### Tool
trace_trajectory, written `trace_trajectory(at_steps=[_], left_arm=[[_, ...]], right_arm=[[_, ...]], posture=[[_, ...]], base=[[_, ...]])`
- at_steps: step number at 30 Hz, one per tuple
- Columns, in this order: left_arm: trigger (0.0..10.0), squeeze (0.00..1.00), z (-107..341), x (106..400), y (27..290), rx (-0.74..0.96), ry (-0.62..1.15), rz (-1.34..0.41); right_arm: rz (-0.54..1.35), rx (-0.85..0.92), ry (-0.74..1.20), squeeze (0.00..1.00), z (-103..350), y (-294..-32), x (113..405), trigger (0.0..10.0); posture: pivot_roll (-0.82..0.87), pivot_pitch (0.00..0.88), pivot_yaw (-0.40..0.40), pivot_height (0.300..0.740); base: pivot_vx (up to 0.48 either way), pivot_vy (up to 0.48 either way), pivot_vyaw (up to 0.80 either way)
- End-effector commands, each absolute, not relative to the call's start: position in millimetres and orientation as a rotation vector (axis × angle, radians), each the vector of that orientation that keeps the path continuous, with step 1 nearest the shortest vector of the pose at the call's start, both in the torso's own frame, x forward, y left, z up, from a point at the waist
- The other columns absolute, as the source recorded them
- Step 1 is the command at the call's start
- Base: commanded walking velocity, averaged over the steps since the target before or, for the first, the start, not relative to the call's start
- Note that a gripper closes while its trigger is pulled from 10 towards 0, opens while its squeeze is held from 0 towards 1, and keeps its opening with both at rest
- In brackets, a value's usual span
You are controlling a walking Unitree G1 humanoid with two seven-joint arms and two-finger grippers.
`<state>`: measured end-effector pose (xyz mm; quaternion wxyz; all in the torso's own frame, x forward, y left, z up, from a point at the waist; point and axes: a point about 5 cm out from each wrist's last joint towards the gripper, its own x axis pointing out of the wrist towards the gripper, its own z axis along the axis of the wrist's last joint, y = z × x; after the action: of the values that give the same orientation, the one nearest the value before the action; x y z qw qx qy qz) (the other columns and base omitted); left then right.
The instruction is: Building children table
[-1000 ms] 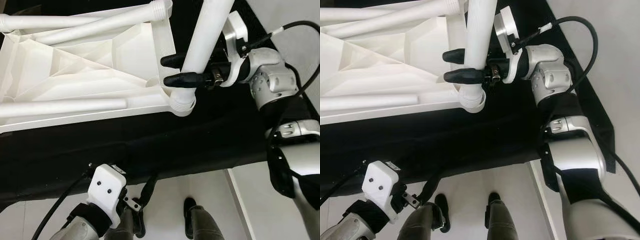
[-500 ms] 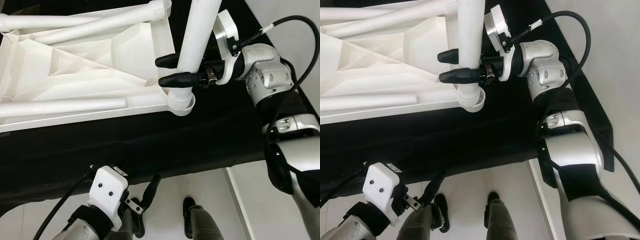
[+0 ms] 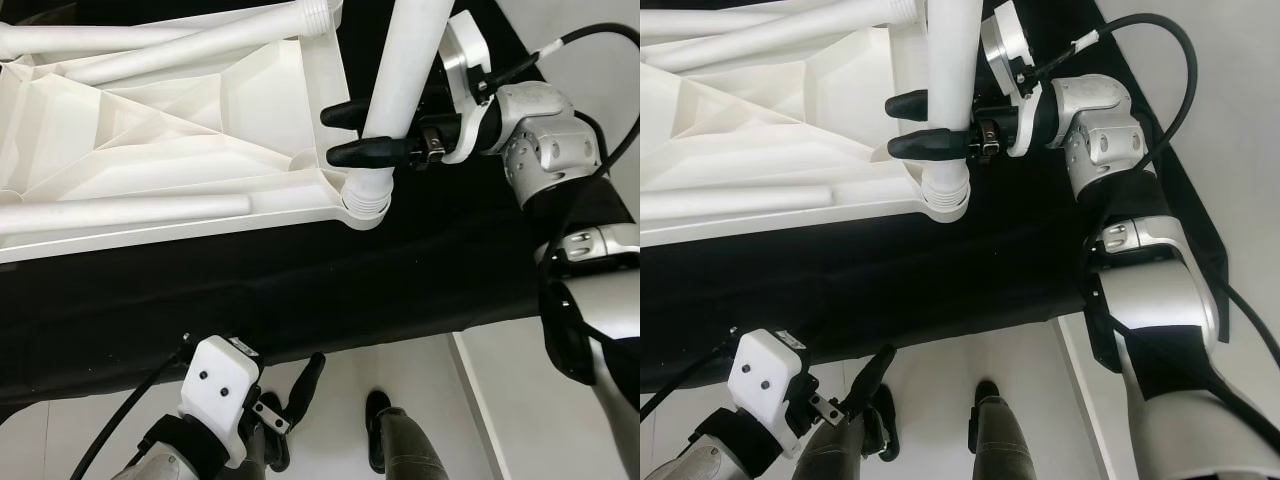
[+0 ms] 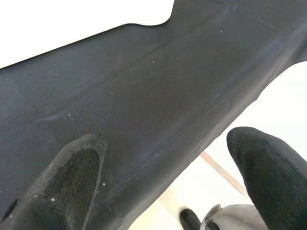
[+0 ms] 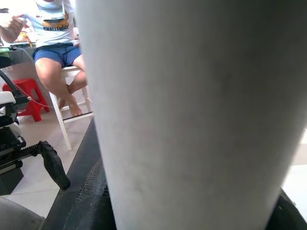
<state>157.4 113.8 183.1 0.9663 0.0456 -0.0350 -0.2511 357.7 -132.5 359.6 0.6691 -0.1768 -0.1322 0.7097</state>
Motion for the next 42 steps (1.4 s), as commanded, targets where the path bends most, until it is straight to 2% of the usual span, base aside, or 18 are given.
trace_trajectory(at_steps=[1,5,12,27,35,42], left_arm=[[10.0,0.00,181,152,114,0.094,-0.045,-0.521],[10.0,0.00,181,152,114,0.093,-0.045,-0.522],[10.0,0.00,181,154,114,0.095,-0.046,-0.522],[10.0,0.00,181,158,114,0.096,-0.052,-0.515],[10.0,0.00,181,159,113,0.093,-0.057,-0.514],[10.0,0.00,181,159,113,0.089,-0.059,-0.515]], right_arm=[[1.630,-0.407,-0.213,0.00,344,-130,359,10.0],[1.646,-0.411,-0.200,0.00,341,-128,357,10.0],[1.823,-0.450,-0.082,0.00,320,-109,337,10.0],[1.906,-0.390,-0.022,0.00,314,-106,326,10.0],[1.824,-0.322,-0.103,0.00,299,-102,335,10.0],[1.697,-0.295,-0.084,0.00,285,-108,324,10.0]], posture=[[-0.02,0.479,0.047,0.740],[-0.02,0.480,0.046,0.740],[-0.02,0.477,0.044,0.740],[-0.04,0.471,0.033,0.740],[-0.05,0.471,0.026,0.740],[-0.05,0.471,0.028,0.740]], base=[[0.000,0.000,0.00],[0.000,0.000,0.00],[0.000,0.000,0.00],[0.000,0.000,0.00],[0.000,0.000,0.00],[0.000,0.000,0.00]])
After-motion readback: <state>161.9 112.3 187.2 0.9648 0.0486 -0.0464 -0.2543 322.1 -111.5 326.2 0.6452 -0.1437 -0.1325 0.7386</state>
